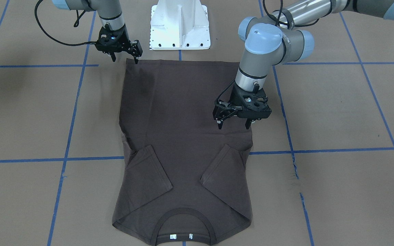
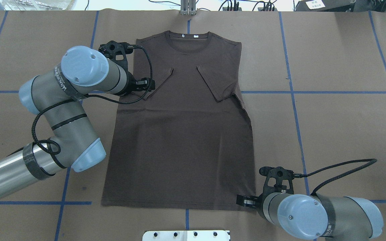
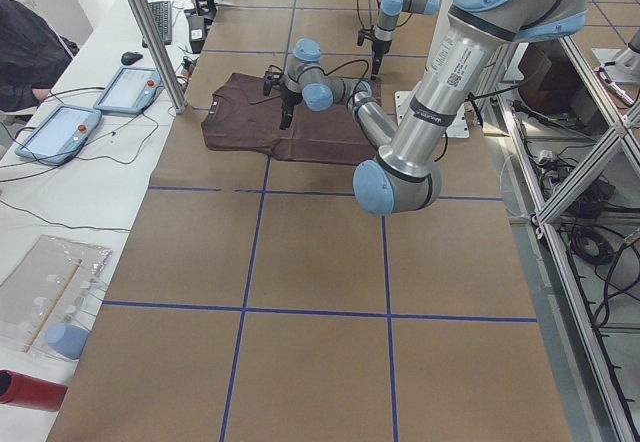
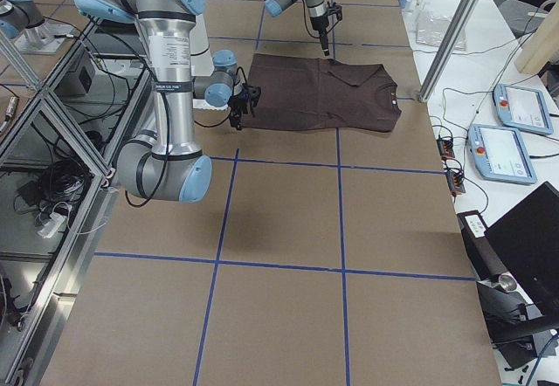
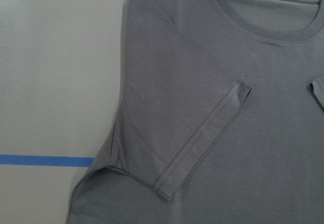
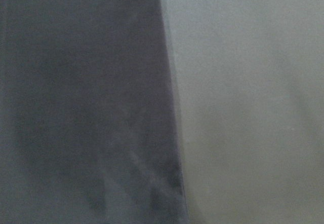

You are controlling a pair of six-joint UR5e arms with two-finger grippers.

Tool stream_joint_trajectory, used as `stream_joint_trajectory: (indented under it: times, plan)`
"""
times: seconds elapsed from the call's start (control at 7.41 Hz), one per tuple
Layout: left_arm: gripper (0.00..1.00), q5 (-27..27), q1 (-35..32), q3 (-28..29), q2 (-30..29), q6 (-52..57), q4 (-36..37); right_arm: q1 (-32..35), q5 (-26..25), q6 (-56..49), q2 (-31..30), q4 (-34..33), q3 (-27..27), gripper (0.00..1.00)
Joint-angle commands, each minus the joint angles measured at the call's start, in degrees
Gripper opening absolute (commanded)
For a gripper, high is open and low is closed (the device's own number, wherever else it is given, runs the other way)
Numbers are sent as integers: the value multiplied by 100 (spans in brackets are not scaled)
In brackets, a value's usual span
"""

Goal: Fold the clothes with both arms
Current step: 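Fold the sleeve inward with the left gripper while the right gripper moves to the hem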

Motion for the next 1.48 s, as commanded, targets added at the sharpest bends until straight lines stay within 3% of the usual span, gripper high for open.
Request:
stream_joint_trajectory:
  times: [0.0,0.27,0.94,1.35]
  plan:
    - [100,1,0,-2,1,-13,0,-106,0,14,51,-28,-151,93]
    - [100,10,0,-2,1,-13,0,-107,9,14,78,-10,-204,81]
    - [100,19,0,-2,10,-13,0,-107,70,5,60,-10,-134,0]
    - [100,19,0,7,10,-22,0,-80,53,5,69,-1,-11,0]
